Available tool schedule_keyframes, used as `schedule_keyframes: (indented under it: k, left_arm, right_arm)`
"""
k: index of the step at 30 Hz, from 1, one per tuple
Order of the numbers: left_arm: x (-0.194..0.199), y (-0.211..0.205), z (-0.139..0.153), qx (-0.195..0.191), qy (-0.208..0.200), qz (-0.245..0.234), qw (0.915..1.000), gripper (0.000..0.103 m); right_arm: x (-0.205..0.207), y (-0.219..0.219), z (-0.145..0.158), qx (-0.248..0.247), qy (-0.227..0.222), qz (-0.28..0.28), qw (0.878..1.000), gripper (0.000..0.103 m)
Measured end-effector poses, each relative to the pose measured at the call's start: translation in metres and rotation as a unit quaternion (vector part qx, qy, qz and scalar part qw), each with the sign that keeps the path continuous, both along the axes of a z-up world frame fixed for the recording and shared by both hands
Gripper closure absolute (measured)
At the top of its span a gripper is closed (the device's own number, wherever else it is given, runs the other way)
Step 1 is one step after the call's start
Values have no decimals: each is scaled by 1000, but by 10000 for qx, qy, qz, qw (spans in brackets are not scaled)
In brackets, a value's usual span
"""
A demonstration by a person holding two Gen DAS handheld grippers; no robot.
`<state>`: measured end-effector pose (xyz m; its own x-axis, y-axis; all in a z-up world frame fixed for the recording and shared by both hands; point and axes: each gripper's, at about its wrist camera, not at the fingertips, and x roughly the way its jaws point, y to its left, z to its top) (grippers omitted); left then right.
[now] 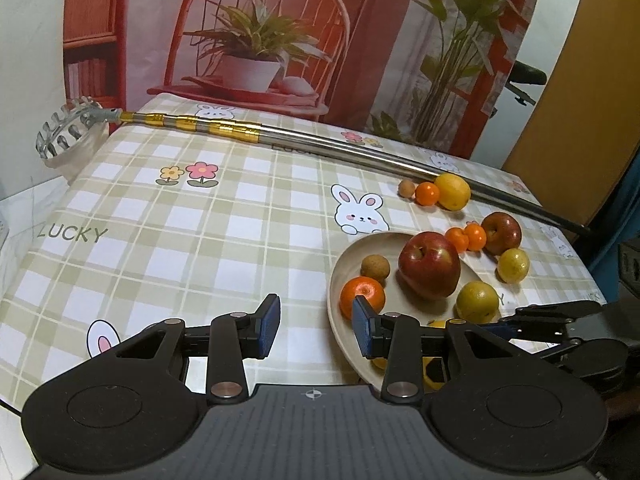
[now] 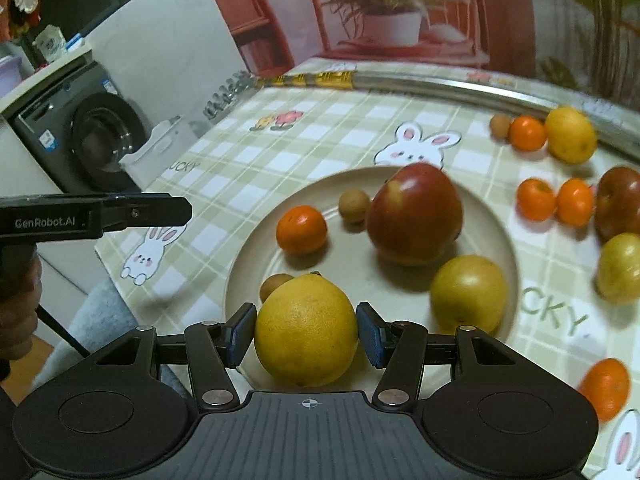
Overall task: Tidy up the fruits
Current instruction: 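Carry the brown fruit and grapefruit into the white plate and open both tools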
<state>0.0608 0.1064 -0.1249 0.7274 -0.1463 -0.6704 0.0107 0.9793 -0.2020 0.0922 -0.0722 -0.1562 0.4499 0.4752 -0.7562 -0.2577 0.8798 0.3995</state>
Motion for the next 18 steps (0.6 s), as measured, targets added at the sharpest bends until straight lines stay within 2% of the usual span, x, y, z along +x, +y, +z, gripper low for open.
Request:
schedule_keyframes:
  k: [9,13,18]
  left_arm:
    - [4,0,-2,-14,76,60,10000,62]
    - [5,-1,-1,5,94,41,9999,62]
    - [6,-3,-2,27,121,31,9999,62]
  right_arm:
    - [18,5,-10,430,212,156,9987,52]
    - [18,12,-10,438,169,307,9984,52]
    - [13,6,-11,607,148,200,9978,50]
